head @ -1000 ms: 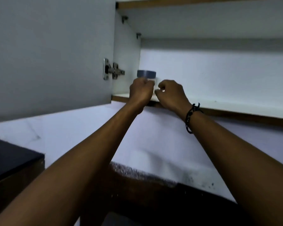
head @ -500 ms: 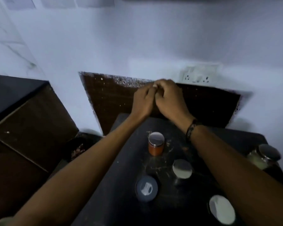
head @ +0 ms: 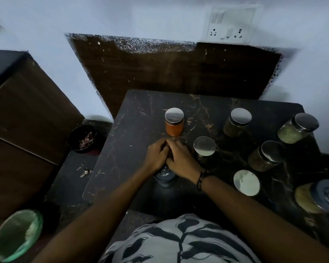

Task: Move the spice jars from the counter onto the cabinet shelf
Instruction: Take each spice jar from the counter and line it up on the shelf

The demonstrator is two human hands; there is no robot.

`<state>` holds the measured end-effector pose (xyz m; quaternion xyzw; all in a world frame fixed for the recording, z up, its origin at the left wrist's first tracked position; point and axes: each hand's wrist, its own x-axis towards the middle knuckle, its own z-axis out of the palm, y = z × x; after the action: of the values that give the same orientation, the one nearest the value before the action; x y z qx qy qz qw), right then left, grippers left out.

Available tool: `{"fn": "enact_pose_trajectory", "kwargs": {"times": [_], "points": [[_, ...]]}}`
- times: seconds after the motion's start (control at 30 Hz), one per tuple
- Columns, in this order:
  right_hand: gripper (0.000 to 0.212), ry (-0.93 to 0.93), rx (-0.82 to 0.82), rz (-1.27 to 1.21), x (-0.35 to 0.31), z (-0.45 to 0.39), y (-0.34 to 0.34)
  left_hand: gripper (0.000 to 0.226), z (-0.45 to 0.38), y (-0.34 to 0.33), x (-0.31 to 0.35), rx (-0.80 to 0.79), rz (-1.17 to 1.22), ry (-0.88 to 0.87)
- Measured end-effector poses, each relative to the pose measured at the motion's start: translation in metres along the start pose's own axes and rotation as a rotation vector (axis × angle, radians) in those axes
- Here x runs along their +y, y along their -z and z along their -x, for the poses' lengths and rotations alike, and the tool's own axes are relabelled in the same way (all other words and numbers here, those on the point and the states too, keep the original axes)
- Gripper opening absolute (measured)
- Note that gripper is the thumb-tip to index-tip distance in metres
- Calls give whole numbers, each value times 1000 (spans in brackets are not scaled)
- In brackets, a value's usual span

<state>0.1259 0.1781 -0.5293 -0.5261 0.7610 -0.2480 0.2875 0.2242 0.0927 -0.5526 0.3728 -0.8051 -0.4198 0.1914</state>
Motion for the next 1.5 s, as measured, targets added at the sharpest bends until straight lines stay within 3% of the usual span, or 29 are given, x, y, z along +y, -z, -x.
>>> {"fn": "enact_pose_trajectory", "kwargs": {"times": [0.13,0.27,0.37,0.53,0.63,0.77,0.83,1.03,1.1,1.23,1.4,1.5], "points": [[97,-8,-150,177,11,11,-24,19,14,-3,-22,-72,-59,64],[131,-38,-190,160,16,15,-35,25,22,-2,-26,-122,87,189],[141,-36,-223,194,18,15,-38,34,22,-1,-23,-130,210,294],[128,-19,-58,109,18,14,-42,37,16,1,-14,-84,295,420],[116,8,141,-145,16,10,-30,37,4,11,-1,96,492,524],[96,106,295,-493,8,0,-10,40,-13,26,15,157,813,547],[84,110,329,-642,5,-5,-1,41,-20,32,21,192,901,544],[44,-42,402,-889,1,-18,10,36,-18,26,37,179,876,467],[42,-71,392,-986,1,-21,11,33,-13,22,37,149,911,443],[57,-75,316,-975,2,-20,16,37,-5,18,39,95,957,384],[39,-57,333,-1043,-3,-24,22,64,-6,19,48,78,968,355],[35,11,380,-1036,-13,-31,35,60,-18,28,57,130,934,263]]}}
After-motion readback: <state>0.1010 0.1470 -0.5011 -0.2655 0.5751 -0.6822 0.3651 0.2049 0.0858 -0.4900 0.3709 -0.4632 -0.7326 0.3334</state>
